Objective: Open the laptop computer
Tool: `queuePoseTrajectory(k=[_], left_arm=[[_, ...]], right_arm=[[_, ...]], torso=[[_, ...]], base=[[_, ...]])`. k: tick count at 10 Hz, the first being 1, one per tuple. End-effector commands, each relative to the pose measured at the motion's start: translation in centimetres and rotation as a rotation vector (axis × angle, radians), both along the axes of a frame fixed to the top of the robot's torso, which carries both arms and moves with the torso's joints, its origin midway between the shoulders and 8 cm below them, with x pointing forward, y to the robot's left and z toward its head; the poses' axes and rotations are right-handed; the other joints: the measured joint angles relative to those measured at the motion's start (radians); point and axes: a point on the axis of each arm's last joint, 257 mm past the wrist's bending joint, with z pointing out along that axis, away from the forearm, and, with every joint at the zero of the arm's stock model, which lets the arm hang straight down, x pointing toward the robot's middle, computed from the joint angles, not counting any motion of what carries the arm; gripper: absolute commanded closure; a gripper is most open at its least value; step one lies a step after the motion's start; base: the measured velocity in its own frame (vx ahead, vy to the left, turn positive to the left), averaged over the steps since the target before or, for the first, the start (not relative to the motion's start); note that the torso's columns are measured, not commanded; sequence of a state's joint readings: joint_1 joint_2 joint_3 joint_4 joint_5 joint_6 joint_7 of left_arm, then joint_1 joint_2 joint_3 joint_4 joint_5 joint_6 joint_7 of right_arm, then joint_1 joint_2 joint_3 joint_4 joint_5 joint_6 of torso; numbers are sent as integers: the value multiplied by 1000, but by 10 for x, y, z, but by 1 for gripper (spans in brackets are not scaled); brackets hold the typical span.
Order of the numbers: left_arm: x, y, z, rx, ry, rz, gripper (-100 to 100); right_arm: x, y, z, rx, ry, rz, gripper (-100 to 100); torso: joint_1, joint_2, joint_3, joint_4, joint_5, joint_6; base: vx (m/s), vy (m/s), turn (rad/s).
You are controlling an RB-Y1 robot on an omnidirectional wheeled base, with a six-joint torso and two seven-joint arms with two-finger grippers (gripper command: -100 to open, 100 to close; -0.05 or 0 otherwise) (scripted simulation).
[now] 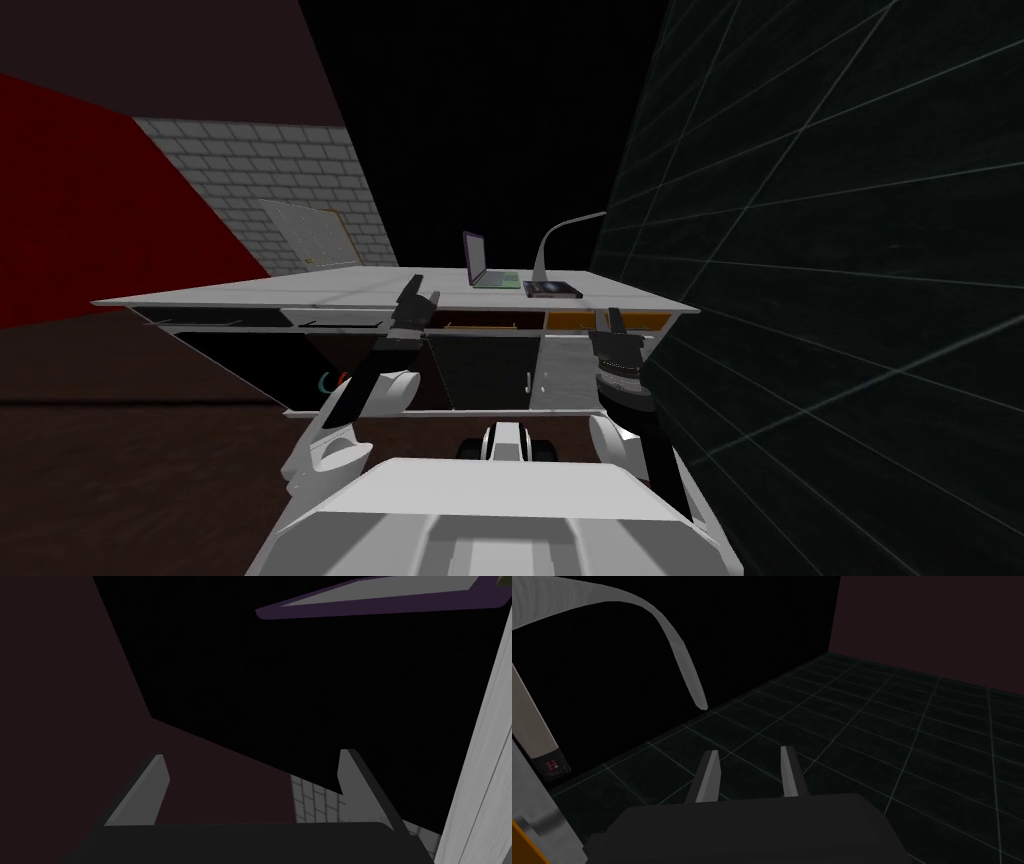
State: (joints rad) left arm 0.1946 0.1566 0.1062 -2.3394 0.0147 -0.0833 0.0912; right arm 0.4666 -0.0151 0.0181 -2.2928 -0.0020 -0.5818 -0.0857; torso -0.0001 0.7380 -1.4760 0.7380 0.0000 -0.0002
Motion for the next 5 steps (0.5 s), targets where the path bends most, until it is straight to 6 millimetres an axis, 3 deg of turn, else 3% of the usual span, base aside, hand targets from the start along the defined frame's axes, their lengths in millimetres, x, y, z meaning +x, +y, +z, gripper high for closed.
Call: queuePoseTrajectory(k=[1,4,5], left_arm=[[11,4,5,-5,21,8,-100],[25,12,21,-17,29,21,-100],[29,13,17,-20,49,24,-100]], right_arm=[[0,0,0,0,0,0,0],[0,0,0,0,0,0,0],[0,0,0,0,0,0,0]], torso=[[0,0,0,0,0,0],[0,0,0,0,0,0],[0,0,0,0,0,0]], base=[[-1,19,-62],[0,22,-87],[0,22,-61]])
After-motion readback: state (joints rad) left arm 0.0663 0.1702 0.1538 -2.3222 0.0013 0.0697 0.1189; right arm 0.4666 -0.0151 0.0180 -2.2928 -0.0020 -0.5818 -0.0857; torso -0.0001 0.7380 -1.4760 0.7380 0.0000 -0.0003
